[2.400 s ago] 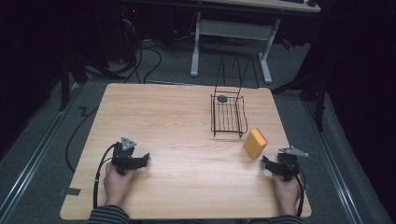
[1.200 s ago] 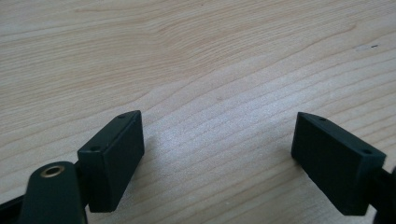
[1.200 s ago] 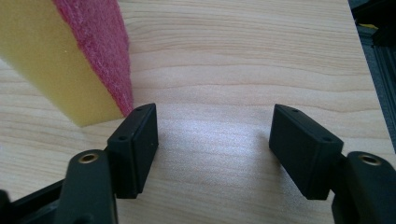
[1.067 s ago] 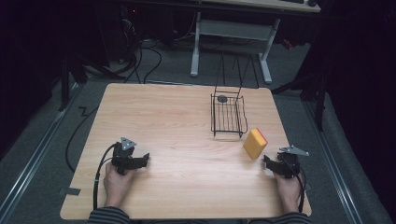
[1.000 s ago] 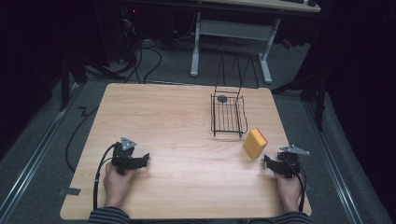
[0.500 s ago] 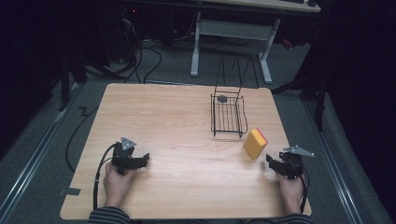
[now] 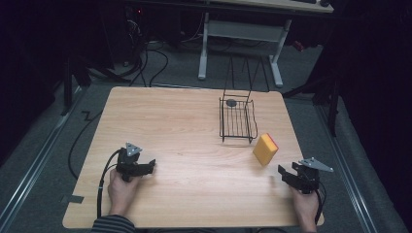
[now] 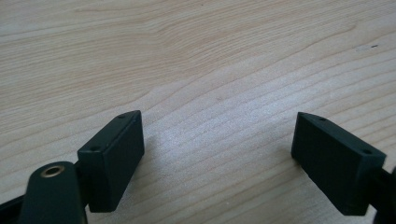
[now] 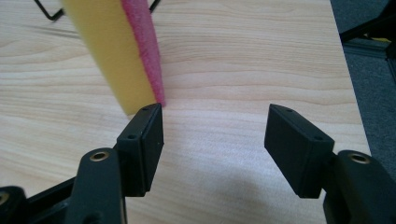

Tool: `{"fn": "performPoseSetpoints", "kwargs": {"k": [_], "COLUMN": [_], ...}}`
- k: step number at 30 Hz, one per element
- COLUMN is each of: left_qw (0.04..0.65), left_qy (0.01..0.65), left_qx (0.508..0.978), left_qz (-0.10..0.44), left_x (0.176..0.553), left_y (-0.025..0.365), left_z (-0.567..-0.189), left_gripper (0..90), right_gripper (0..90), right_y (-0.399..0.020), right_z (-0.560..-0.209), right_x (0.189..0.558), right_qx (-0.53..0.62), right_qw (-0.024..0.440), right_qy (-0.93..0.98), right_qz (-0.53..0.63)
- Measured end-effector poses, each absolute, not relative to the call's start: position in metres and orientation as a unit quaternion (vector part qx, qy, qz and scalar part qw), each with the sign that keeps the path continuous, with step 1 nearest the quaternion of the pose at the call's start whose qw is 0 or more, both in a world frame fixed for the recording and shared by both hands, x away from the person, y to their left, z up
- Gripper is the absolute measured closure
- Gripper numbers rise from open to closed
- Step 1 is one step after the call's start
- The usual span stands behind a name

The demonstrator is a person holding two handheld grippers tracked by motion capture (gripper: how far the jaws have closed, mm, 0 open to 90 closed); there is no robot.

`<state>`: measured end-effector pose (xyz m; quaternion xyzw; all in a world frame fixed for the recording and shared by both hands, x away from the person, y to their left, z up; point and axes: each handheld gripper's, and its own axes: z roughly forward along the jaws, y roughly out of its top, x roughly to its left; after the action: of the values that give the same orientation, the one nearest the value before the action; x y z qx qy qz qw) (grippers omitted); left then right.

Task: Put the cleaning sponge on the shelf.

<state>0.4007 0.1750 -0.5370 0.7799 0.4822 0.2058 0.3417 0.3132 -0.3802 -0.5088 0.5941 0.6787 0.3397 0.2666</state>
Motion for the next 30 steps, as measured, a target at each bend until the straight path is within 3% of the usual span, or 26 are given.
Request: {"fn": "performPoseSetpoints", "kwargs": {"k": [16, 30], "left_qw": [0.342, 0.341], "left_qy": [0.482, 0.482], "left_qx": [0.78, 0.78], "left_qz": [0.206, 0.206], "left_x": [0.401, 0.401], "left_y": [0.175, 0.175], "left_z": [-0.537, -0.537], "left_gripper": [17.7, 17.7], "right_gripper": [35.2, 32.5], "right_y": [-0.36, -0.351], "right_z": [-0.501, -0.486], "right_x": [0.291, 0.294], "right_qx": [0.56, 0.54], "right_qw": [0.289, 0.3], "right_qy": [0.7, 0.699], "right_qz": [0.336, 0.36]}}
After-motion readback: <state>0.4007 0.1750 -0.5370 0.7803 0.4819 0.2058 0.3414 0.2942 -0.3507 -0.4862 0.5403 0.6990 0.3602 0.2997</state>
